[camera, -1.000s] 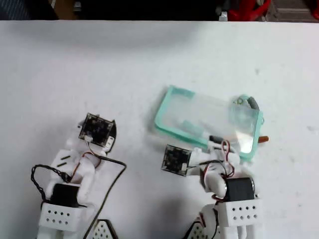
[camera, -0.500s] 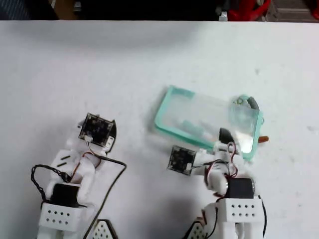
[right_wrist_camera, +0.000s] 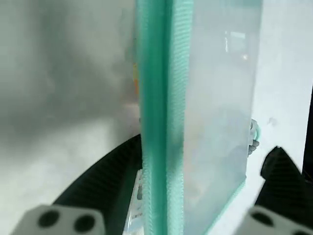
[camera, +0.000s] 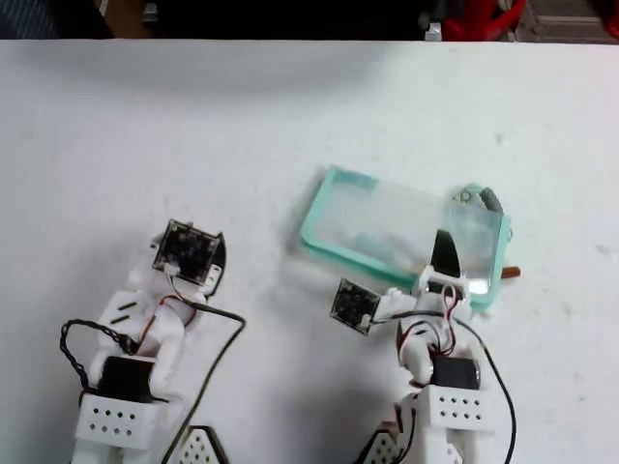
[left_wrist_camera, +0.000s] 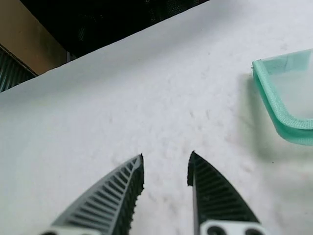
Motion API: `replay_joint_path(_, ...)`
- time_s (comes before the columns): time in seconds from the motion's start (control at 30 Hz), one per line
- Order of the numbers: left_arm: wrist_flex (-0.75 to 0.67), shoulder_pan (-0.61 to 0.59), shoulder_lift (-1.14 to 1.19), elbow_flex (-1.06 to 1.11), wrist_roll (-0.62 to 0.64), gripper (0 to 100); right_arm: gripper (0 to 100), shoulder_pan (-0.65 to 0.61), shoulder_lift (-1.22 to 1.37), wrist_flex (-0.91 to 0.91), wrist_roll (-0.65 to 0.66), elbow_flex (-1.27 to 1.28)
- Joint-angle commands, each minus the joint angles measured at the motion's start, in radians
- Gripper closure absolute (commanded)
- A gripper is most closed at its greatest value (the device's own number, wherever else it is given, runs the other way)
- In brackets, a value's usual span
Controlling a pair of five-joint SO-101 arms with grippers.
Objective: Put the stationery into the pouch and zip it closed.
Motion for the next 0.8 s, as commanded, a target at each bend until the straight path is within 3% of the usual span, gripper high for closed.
replay_joint_path(0.0, -0.025, 0.005, -0.01, -0.005, 0.012, 84, 71.0, 0.007, -0.015, -0.028, 0.005, 0.002)
replay_joint_path(0.3, -0.025, 0.007, -0.01, -0.005, 0.012, 84, 98.5, 0.005, -0.015, -0.079, -0.002, 0.003)
replay_joint_path(0.43, -0.025, 0.007, -0.01, -0.005, 0.012, 84, 98.1, 0.008, -0.015, -0.079, -0.005, -0.041)
replay_joint_path(0.5, -0.025, 0.008, -0.01, -0.005, 0.012, 84, 98.1, 0.012, -0.015, -0.028, -0.066, -0.117)
replay_joint_path(0.6, -0.025, 0.008, -0.01, -0.005, 0.012, 84, 98.1, -0.004, -0.007, 0.116, -0.193, -0.269)
replay_joint_path(0.77, -0.02, 0.007, -0.013, -0.006, 0.012, 84, 98.1, -0.134, -0.005, 0.375, -0.313, -0.516)
